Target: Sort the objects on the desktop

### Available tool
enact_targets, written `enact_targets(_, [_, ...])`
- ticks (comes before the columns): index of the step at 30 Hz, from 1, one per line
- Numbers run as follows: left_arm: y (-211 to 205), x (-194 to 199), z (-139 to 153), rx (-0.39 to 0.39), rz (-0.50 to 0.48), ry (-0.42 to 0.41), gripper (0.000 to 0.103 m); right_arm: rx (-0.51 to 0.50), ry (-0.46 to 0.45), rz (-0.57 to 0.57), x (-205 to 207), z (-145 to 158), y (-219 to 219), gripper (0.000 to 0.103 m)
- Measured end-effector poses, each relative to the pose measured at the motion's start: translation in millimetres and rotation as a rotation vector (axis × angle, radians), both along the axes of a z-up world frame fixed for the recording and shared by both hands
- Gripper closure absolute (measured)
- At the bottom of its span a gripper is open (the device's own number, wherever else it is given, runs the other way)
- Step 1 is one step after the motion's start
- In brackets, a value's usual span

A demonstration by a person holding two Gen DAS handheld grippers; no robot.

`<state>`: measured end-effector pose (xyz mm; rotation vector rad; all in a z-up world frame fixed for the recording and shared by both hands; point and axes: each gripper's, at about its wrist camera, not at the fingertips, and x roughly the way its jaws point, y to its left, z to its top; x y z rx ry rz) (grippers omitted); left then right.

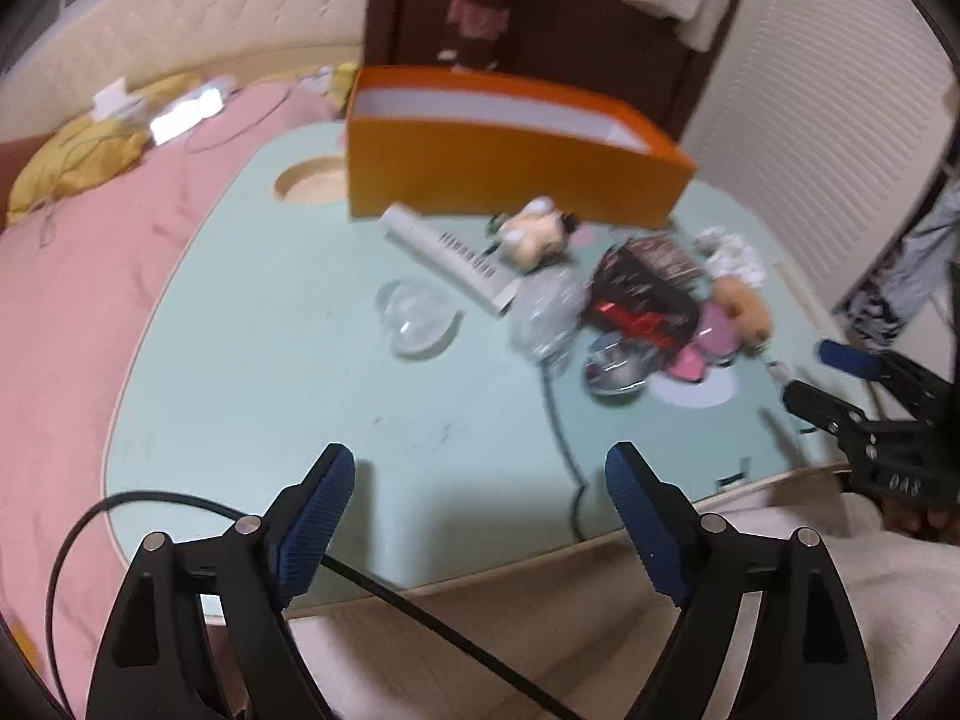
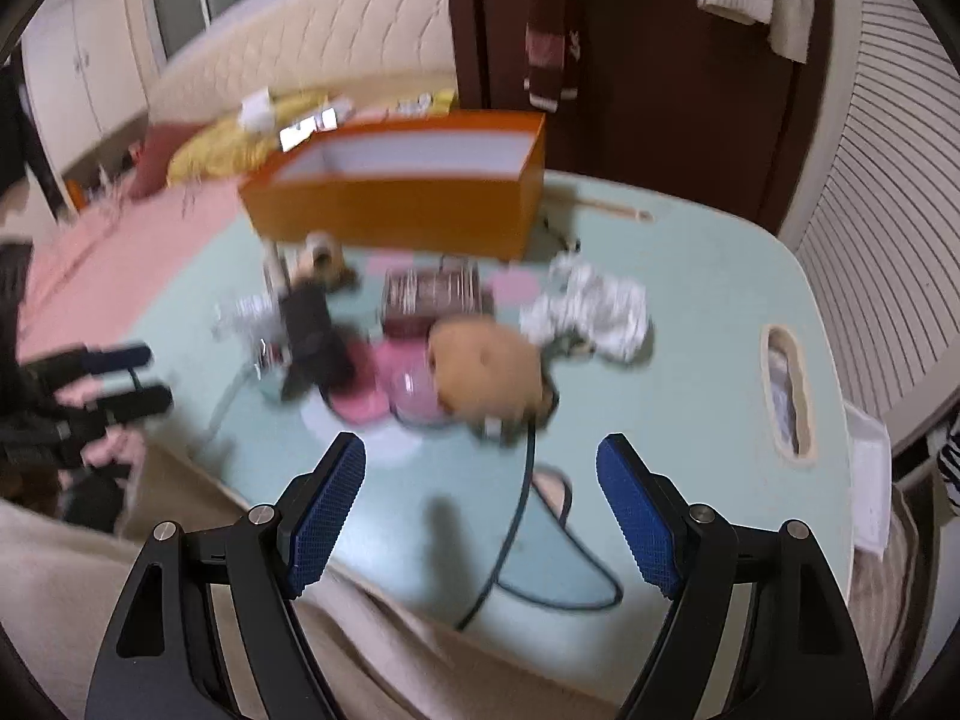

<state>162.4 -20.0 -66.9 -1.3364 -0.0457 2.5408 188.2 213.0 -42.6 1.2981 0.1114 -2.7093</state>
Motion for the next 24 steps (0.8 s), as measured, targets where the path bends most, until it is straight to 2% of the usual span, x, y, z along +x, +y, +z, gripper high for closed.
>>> enact_targets(3, [6.9, -3.9, -5.3, -0.075, 0.025, 0.019, 0.015, 0.119, 0.004, -0.026, 3.2, -13.4, -8.7, 0.023])
enact_targets(5, [11.4, -6.1, -10.3, -0.136, 0.047, 0.028, 0.009, 0.137, -0.014, -0.039, 0.5, -20.8, -8.2, 0.023])
enact_targets(6, [13.0, -6.8, -12.9, -0.161, 0.058, 0.032, 0.000, 0.122, -0.019, -0.048, -0.9, -21.9, -4.5, 0.023])
enact_targets(9, [11.7, -6.4, -14.9, -0.151, 0.068, 0.045, 0.000, 0.076, -0.033, -0.074, -5.0, -25.3, 6.6, 0.017])
enact_targets(12, [10.9, -7.5, -15.0, -0.149, 0.070, 0.058, 0.000, 0.029, -0.047, -0.101, -9.2, -28.7, 17.7, 0.000])
enact_targets(24, [8.8, -4.0, -14.9, -0.140, 0.049, 0.107, 0.000, 0.010, -0.046, -0.108, -10.4, -34.2, 23.1, 0.000])
